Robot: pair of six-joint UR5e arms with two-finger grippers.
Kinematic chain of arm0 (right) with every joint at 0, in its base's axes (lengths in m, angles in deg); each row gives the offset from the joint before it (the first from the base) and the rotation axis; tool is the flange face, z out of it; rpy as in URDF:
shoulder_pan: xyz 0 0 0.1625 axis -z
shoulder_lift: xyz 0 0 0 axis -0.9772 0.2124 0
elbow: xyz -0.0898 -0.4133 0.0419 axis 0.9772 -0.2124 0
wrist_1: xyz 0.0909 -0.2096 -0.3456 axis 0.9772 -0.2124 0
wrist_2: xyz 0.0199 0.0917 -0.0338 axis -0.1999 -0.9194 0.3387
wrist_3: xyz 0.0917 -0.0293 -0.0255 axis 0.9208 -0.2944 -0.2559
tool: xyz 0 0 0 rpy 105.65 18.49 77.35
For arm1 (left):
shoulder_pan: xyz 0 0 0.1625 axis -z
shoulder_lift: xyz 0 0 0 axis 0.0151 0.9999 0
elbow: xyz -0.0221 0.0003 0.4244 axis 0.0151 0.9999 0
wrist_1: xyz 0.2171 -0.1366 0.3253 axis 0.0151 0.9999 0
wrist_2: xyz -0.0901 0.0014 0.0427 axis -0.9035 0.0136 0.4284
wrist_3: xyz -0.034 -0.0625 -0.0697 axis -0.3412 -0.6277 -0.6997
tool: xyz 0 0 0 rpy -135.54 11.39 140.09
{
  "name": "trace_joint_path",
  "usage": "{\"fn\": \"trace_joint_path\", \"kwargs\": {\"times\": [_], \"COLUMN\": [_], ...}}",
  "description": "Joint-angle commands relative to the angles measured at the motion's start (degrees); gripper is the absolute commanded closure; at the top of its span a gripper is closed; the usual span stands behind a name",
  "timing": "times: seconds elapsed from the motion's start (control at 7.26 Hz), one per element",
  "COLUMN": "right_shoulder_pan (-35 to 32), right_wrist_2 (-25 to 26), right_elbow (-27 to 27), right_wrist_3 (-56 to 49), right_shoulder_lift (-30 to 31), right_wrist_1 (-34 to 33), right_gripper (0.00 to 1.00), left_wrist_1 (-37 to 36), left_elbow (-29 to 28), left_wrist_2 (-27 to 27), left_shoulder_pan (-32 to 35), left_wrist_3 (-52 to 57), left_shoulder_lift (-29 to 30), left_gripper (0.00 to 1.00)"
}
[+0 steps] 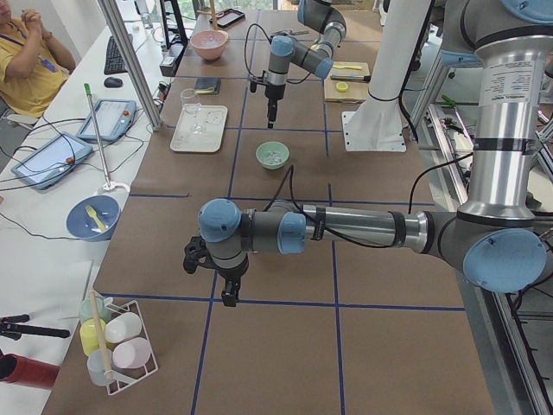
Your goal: Pour ice into bowl
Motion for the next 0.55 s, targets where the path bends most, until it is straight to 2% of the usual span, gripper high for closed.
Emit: {"fn": "trace_joint_path", "kwargs": {"times": [0.0, 0.28, 0.41], "right_shoulder_pan": [3.1, 3.7, 3.7], "right_wrist_2": [5.6, 5.9, 5.9], "right_elbow": [-4.6, -6.0, -6.2], "right_wrist_3": [0.5, 0.7, 0.6], "right_shoulder_lift": [-1.4, -1.7, -1.6], "right_wrist_1": [0.0, 0.3, 0.3], "right_gripper": [0.00, 0.02, 0.15], "left_wrist_1": [0.1, 0.1, 0.1], "left_elbow": [-0.3, -0.4, -0.4], "left_wrist_2": [-0.1, -0.1, -0.1], "left_shoulder_pan": [0.0, 0.0, 0.0], "left_wrist_3": [0.0, 0.0, 0.0], "left_shoulder_lift": [0.0, 0.0, -0.1], "left_gripper": [0.00, 0.00, 0.00]}}
